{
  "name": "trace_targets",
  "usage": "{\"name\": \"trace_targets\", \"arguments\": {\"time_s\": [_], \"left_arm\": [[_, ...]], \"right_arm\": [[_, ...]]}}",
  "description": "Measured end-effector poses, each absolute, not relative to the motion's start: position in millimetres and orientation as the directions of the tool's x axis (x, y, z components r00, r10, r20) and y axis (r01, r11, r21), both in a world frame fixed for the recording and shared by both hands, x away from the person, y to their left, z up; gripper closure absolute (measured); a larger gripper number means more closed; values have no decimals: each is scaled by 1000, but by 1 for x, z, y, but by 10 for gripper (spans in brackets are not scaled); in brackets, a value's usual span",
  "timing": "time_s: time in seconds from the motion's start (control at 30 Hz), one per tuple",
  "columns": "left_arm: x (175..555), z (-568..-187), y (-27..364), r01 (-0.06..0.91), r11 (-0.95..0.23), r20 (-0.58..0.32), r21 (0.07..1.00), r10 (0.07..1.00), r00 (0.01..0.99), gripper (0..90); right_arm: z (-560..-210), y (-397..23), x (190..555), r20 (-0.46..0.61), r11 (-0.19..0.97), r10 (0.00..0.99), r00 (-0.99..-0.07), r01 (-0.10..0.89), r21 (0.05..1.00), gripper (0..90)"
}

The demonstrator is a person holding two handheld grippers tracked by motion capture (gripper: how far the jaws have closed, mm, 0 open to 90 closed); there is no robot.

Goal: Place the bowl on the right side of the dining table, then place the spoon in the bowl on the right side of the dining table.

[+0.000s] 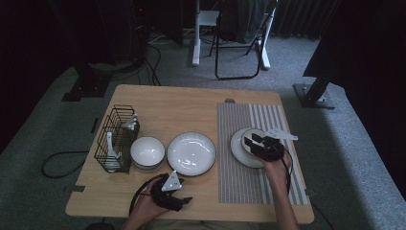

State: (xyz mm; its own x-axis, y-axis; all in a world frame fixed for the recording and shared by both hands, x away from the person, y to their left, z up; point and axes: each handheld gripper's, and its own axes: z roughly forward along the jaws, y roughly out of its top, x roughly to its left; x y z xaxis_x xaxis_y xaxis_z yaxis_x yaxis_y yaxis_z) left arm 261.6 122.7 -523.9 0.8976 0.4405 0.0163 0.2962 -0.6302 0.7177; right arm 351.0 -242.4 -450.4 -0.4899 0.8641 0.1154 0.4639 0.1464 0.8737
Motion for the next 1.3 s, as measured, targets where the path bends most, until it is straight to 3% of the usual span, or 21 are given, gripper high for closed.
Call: {"name": "trace_targets", "arguments": {"time_s": [1.3], "left_arm": [[260,-521,121,328,-638,17,697,472,881,290]], "right_arm": [[-482,-203,319,68,333,747,-661,461,823,493]]}}
